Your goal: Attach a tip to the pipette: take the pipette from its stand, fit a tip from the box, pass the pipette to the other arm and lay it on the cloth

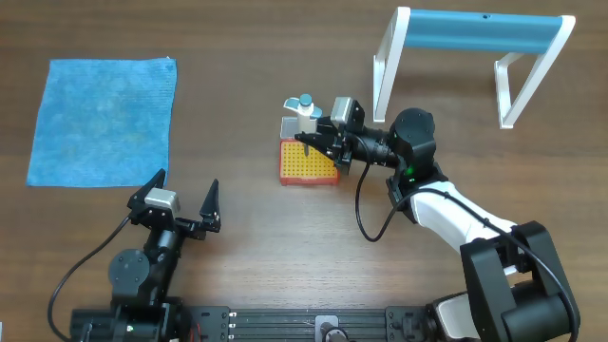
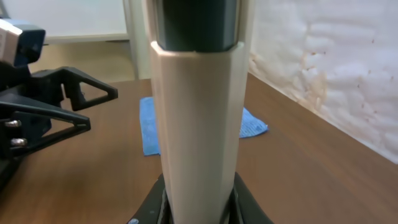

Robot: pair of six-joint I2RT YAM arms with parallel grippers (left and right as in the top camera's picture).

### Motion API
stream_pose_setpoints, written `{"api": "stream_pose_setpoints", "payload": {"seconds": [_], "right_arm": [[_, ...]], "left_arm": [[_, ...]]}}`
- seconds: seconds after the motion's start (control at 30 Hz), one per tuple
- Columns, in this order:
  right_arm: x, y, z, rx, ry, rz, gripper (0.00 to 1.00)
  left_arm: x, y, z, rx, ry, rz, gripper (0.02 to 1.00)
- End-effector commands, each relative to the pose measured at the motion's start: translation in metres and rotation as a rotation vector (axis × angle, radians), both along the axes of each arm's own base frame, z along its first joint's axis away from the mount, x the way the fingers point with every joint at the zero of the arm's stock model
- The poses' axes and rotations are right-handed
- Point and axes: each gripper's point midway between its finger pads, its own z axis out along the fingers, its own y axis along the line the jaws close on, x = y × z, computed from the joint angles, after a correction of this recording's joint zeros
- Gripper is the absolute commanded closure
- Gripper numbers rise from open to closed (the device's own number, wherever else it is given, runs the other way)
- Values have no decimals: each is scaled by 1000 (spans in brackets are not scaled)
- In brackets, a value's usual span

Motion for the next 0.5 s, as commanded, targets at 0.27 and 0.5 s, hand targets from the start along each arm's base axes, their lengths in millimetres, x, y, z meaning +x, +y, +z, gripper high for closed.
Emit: {"api": "stream_pose_setpoints", "payload": {"seconds": [0.27, 0.5], "right_arm": [[17, -1, -24, -6, -73, -62, 921], [22, 1, -35, 31, -43, -61, 921]], "left_arm": [[-1, -1, -1, 5, 1, -3, 20], [-1, -1, -1, 6, 1, -3, 23]]}}
